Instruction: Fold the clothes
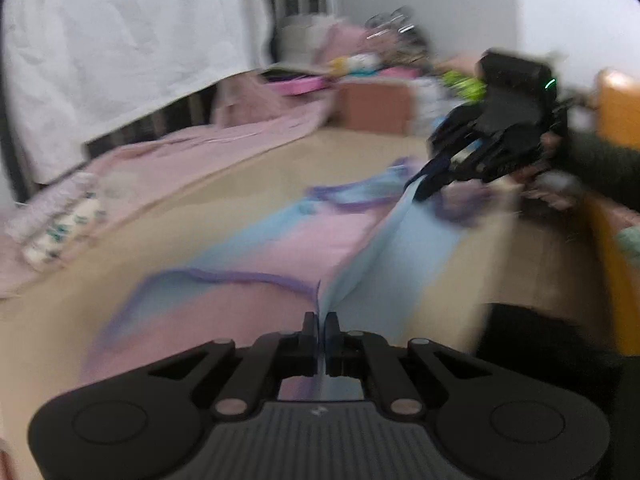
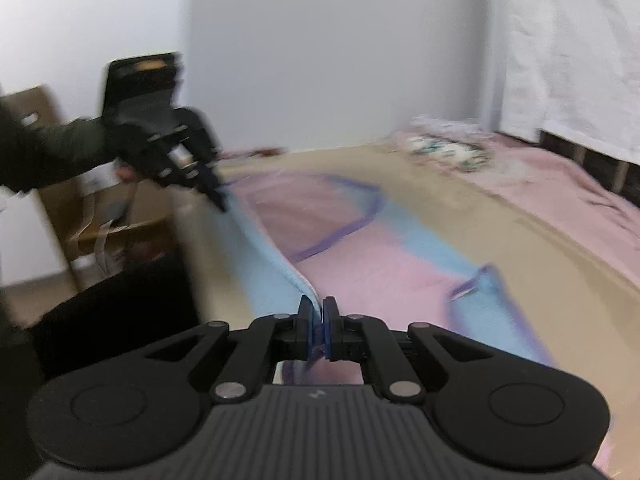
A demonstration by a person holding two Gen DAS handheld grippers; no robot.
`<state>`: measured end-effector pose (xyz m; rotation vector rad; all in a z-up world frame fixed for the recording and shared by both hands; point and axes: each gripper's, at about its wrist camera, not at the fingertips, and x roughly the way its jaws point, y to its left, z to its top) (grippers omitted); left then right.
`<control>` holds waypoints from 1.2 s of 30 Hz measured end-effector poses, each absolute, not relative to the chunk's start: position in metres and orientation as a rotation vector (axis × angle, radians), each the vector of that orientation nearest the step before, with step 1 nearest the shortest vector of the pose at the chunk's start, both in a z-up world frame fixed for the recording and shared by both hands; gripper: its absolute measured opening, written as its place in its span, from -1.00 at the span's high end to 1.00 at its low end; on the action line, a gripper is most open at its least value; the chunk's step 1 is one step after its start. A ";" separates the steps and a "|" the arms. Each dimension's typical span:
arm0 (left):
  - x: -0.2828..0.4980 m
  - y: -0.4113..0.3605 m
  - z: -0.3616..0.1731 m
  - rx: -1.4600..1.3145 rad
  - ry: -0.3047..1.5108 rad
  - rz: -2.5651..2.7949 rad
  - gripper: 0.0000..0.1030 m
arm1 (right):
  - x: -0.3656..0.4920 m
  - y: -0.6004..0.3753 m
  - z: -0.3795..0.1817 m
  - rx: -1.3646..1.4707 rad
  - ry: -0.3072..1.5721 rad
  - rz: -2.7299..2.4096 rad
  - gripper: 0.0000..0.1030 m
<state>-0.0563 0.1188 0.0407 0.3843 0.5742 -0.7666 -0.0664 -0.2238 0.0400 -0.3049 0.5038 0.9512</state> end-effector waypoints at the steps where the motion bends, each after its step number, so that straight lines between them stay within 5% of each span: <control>1: -0.043 0.118 0.040 0.395 0.590 -0.698 0.78 | -0.051 -0.221 0.041 -0.289 0.514 0.898 0.89; 5: -0.029 0.139 0.045 0.364 0.605 -0.546 0.69 | -0.025 -0.230 0.036 -0.301 0.577 0.725 0.44; 7: -0.038 0.159 0.048 0.316 0.595 -0.524 0.28 | -0.039 -0.254 0.042 -0.295 0.533 0.704 0.20; 9: -0.052 0.171 0.045 0.258 0.603 -0.546 0.14 | -0.066 -0.290 0.050 -0.235 0.495 0.716 -0.19; 11: -0.061 0.172 0.034 0.249 0.611 -0.567 0.14 | -0.091 -0.319 0.050 -0.189 0.501 0.743 -0.26; 15: -0.067 0.167 0.016 0.235 0.650 -0.569 0.17 | -0.126 -0.339 0.026 -0.255 0.580 0.727 -0.12; 16: -0.067 0.169 0.011 0.223 0.653 -0.559 0.15 | -0.129 -0.339 0.019 -0.285 0.604 0.712 0.07; 17: -0.068 0.171 0.008 0.211 0.655 -0.549 0.17 | -0.124 -0.339 0.014 -0.301 0.631 0.702 0.68; 20: -0.069 0.172 0.006 0.200 0.652 -0.508 0.17 | -0.109 -0.349 0.015 -0.270 0.646 0.639 0.93; 25: -0.084 0.174 0.004 0.217 0.621 -0.418 0.18 | -0.083 -0.355 0.019 -0.257 0.699 0.532 0.85; 29: -0.102 0.196 0.015 0.161 0.603 -0.368 0.23 | -0.091 -0.351 0.028 -0.258 0.646 0.511 0.38; 32: -0.098 0.206 0.029 0.069 0.569 -0.414 0.06 | -0.110 -0.328 0.037 -0.228 0.530 0.603 -0.02; 36: -0.074 0.201 0.024 0.035 0.601 -0.453 0.03 | -0.100 -0.267 0.025 -0.211 0.490 0.750 -0.01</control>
